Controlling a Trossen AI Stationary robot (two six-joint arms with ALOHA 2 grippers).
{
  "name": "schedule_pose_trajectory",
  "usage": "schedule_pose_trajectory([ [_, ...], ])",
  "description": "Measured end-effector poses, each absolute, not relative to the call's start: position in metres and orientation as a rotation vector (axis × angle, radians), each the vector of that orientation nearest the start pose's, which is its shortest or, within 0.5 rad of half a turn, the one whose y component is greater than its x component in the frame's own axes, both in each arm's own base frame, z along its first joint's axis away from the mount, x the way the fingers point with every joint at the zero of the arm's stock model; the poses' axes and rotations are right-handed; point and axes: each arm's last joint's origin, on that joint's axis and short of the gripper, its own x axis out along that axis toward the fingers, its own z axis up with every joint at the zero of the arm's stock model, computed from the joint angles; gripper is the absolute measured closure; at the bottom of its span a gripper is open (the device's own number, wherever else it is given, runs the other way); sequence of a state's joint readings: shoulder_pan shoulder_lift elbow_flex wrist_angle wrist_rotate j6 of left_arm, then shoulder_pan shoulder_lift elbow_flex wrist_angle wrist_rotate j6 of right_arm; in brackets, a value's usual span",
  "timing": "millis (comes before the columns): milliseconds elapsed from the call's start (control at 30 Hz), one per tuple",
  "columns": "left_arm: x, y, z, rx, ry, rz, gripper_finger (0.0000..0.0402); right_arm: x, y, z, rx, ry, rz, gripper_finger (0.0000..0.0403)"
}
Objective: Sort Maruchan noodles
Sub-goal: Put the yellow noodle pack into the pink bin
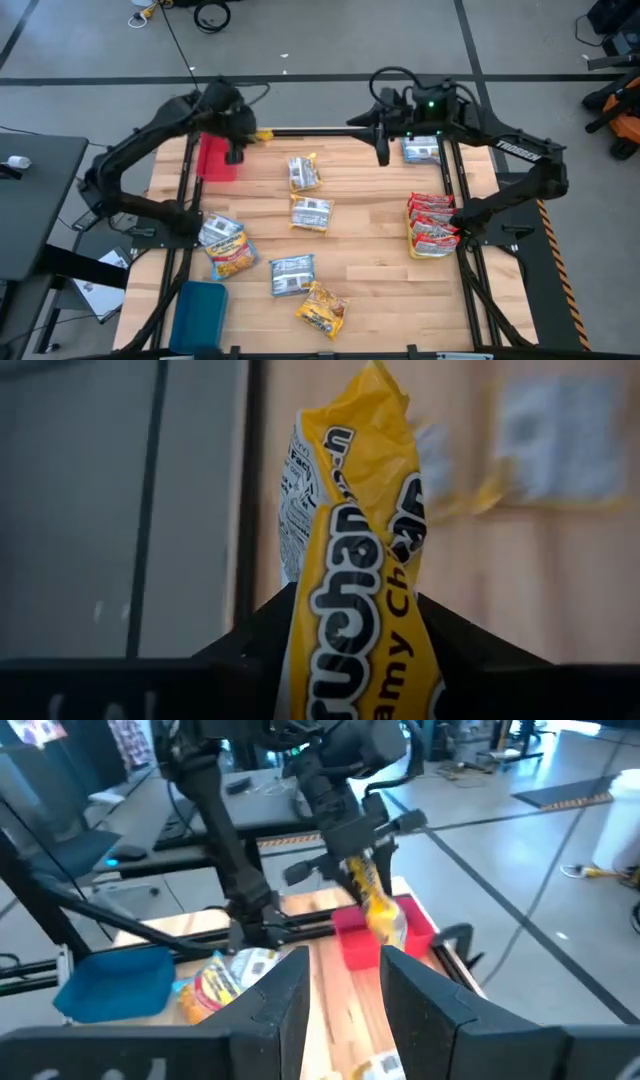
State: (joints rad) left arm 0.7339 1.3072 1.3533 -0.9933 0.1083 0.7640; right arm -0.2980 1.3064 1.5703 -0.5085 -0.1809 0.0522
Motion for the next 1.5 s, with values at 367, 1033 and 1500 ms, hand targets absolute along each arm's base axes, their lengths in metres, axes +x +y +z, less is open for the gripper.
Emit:
schedule_pose_trajectory([
  [367, 0.133, 0.234, 0.316, 0.017, 1.352, 0.543, 0.0255, 0.232, -0.087, 0.457, 0.032, 0.305, -0.187, 0.0274],
  [1033, 0.159, 0.292, 0.231, -0.182, 1.554, 0.655, 0.0254, 0.224, -0.112, 0.456, -0.023, 0.305, -0.278, 0.0274],
  [1500, 0.197, 0.291, 0.234, -0.07, 1.119, 0.262, 0.0258, 0.223, -0.12, 0.462, -0.04, 0.244, -0.32, 0.0274],
])
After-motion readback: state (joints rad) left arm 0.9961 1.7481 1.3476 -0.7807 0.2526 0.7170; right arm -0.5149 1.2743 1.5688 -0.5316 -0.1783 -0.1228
